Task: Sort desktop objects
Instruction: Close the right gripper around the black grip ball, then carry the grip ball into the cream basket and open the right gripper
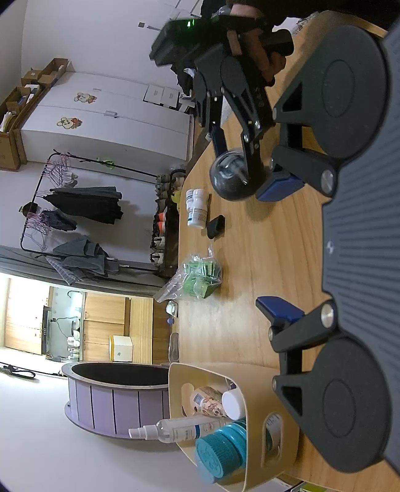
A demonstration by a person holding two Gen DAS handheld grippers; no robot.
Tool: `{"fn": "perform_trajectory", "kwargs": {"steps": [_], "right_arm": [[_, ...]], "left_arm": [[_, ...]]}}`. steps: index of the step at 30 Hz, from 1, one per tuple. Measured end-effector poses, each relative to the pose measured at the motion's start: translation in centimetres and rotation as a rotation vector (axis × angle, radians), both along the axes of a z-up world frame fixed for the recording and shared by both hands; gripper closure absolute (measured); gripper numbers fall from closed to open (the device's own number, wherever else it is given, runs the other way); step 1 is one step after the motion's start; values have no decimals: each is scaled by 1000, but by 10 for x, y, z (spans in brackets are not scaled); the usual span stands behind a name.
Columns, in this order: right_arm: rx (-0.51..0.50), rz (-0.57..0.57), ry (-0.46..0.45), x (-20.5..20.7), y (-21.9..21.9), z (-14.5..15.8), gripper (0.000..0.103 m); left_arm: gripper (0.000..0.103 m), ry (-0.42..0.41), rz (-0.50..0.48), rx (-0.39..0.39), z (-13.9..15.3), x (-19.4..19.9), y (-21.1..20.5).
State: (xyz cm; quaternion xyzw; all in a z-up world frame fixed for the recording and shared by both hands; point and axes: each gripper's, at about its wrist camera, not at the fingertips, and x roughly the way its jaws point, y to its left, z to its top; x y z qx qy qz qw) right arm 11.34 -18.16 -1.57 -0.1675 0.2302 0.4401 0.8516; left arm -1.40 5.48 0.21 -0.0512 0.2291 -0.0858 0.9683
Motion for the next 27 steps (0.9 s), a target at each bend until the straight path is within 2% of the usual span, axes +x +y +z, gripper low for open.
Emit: {"fn": "perform_trajectory", "kwargs": {"steps": [5, 10, 16, 19, 20, 25, 27], "right_arm": [[-15, 28, -24, -8, 10, 4, 36], [-55, -2, 28, -2, 8, -2, 30], [-15, -18, 33, 0, 5, -6, 27], [-9, -28, 47, 1, 6, -11, 27], [-14, -34, 40, 1, 7, -12, 32], [-13, -75, 48, 0, 11, -10, 32], [14, -87, 78, 2, 11, -10, 33]], "left_arm": [[36, 4, 0, 1, -1, 1, -1], [36, 12, -6, 2, -2, 1, -2], [36, 9, -25, 7, -2, 0, -5], [36, 10, -25, 5, -2, 0, -5], [36, 10, -24, 4, -2, -1, -4], [36, 7, -40, 2, 0, -4, -4], [36, 2, -45, 4, 1, -7, -4]]}}
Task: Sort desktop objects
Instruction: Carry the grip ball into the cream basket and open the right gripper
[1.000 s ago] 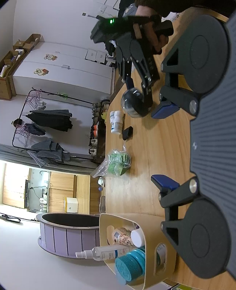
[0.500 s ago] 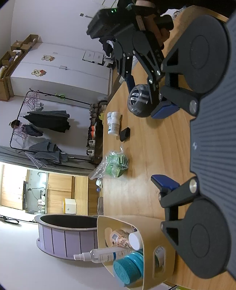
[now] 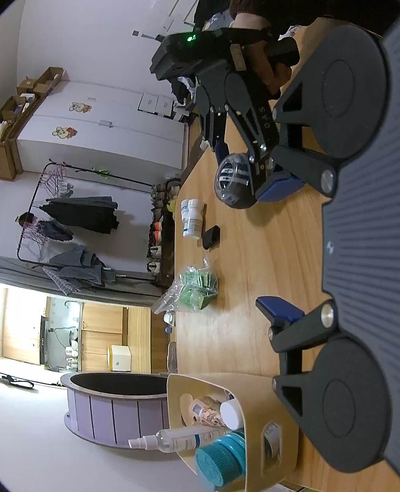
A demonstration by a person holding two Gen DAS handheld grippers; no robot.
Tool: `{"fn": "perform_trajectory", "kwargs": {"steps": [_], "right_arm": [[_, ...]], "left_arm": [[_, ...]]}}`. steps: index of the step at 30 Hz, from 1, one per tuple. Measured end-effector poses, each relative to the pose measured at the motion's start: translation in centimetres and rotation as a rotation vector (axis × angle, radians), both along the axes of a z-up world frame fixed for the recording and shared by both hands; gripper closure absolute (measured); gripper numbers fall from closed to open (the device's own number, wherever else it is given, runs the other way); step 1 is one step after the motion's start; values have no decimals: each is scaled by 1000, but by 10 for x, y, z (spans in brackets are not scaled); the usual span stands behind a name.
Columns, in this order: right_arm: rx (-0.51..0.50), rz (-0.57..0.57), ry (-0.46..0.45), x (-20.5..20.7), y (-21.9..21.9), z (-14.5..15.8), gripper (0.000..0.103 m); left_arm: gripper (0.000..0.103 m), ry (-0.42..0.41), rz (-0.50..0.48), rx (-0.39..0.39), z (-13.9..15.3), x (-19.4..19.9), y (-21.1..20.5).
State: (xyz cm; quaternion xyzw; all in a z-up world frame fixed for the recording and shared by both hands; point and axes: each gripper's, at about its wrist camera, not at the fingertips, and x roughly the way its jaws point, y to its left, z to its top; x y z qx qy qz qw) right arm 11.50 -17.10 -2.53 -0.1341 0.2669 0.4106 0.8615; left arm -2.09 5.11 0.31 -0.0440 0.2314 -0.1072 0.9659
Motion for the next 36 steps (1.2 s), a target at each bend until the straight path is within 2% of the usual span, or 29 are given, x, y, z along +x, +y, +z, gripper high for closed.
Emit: {"fn": "perform_trajectory", "kwargs": {"steps": [5, 11, 18, 23, 29, 34, 36], "right_arm": [[75, 20, -9, -6, 3, 14, 33], [137, 70, -42, -14, 28, 42, 33], [182, 138, -55, -11, 91, 64, 33], [204, 190, -48, 3, 144, 72, 33], [165, 249, -30, 17, 199, 60, 33], [84, 229, -7, 31, 225, 36, 32], [54, 226, -24, 32, 226, 28, 32]], "left_arm": [[36, -24, 9, -5, 7, -11, 7], [36, -56, 70, -20, 24, -30, 31], [36, -92, 219, -19, 38, -46, 71], [36, -94, 274, -35, 40, -50, 89], [35, -78, 317, -59, 38, -54, 104], [35, -63, 347, -83, 36, -53, 116], [35, -64, 352, -86, 36, -55, 118]]}}
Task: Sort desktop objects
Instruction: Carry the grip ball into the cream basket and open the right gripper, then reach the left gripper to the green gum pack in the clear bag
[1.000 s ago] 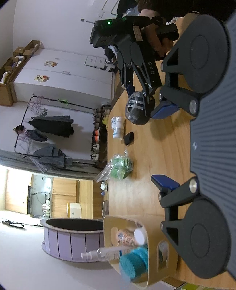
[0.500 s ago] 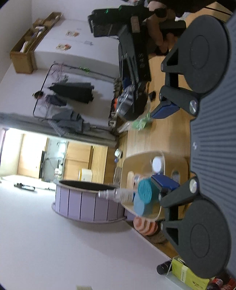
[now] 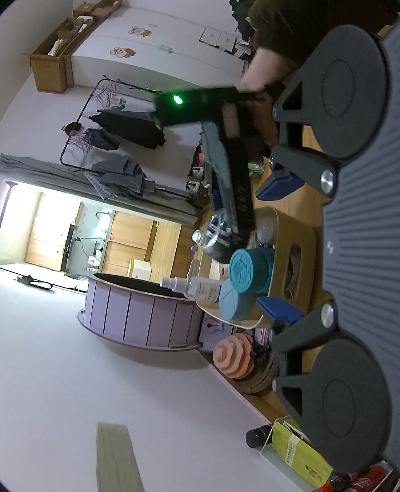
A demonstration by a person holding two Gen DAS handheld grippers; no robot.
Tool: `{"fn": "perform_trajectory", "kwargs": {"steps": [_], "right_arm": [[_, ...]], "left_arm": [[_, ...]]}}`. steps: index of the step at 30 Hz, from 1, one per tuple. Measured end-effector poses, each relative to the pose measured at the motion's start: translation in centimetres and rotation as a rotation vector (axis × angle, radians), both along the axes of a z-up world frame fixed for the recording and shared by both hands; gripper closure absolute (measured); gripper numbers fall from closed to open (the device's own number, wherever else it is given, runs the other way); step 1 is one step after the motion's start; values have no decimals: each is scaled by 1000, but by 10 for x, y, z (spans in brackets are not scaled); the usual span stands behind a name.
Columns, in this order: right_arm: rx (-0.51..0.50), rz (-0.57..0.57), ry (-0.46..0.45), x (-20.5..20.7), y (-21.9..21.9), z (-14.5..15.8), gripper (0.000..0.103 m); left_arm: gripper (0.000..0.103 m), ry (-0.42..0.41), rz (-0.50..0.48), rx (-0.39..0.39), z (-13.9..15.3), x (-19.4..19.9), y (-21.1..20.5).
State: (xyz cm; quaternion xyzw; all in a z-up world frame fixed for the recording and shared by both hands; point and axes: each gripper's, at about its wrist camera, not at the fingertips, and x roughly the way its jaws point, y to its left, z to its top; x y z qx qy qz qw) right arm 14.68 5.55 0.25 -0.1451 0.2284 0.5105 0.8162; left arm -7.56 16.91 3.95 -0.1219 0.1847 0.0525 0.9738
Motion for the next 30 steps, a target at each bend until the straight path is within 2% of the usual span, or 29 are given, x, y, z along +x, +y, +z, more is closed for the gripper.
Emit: {"fn": "perform_trajectory", "kwargs": {"steps": [1, 2, 4, 11, 21, 30], "right_arm": [[22, -1, -28, -5, -5, 2, 29], [57, -12, -54, -9, -12, 5, 20], [108, -25, -72, -14, -30, 15, 15], [141, -106, -69, -27, -110, 31, 14], [153, -294, -58, -34, -221, 15, 11], [227, -408, -27, -22, -263, 2, 3]], "left_arm": [[35, 2, 0, -1, 0, 0, 0], [34, 4, -2, -1, 0, 0, 0], [34, 7, -11, 5, 0, 0, -2], [34, 3, -58, 31, -2, 7, -17], [32, 1, -145, 78, -11, 27, -55], [32, 29, -214, 124, -24, 56, -96]]}}
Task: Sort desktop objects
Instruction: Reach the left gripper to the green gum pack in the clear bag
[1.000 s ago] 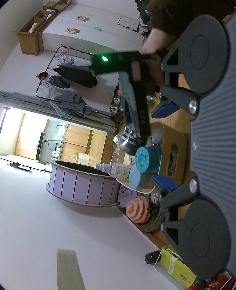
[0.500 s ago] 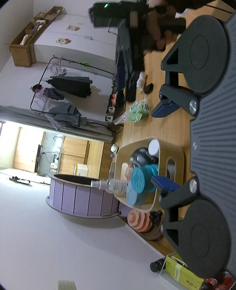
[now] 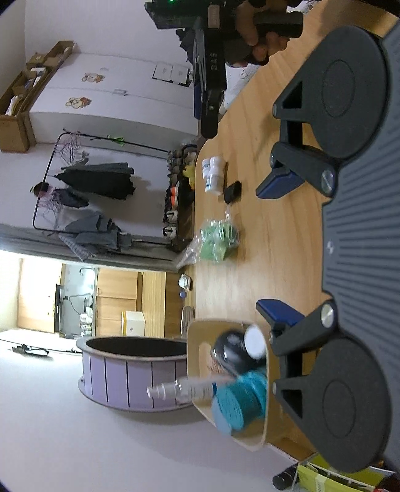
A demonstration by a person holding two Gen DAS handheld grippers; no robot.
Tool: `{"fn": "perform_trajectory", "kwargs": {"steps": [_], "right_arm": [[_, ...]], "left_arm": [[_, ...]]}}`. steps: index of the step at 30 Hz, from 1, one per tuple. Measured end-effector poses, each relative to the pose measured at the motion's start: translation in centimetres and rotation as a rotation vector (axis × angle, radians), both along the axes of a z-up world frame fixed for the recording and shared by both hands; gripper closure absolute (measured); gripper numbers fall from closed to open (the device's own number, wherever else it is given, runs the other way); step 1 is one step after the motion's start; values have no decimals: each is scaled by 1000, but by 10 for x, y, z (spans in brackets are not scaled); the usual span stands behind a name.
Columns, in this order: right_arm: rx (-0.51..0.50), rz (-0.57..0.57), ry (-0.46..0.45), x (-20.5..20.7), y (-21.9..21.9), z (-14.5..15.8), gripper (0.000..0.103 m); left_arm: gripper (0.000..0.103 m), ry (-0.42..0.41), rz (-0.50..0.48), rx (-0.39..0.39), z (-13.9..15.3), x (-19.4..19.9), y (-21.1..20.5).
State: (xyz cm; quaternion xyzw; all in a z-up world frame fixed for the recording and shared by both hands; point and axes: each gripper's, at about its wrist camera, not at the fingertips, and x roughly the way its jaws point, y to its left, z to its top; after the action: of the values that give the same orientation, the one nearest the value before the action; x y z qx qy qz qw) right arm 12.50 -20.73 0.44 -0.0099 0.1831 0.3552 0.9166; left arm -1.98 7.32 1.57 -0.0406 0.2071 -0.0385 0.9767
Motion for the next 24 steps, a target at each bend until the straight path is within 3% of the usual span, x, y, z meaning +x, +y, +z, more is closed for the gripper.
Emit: {"fn": "perform_trajectory", "kwargs": {"steps": [10, 24], "right_arm": [[95, 50, -23, -24, -36, 19, 0], [221, 177, 6, -32, -50, 27, 0]], "left_arm": [[32, 67, 38, -18, -2, 70, -21], [35, 207, 37, 109, -14, 185, -37]]}}
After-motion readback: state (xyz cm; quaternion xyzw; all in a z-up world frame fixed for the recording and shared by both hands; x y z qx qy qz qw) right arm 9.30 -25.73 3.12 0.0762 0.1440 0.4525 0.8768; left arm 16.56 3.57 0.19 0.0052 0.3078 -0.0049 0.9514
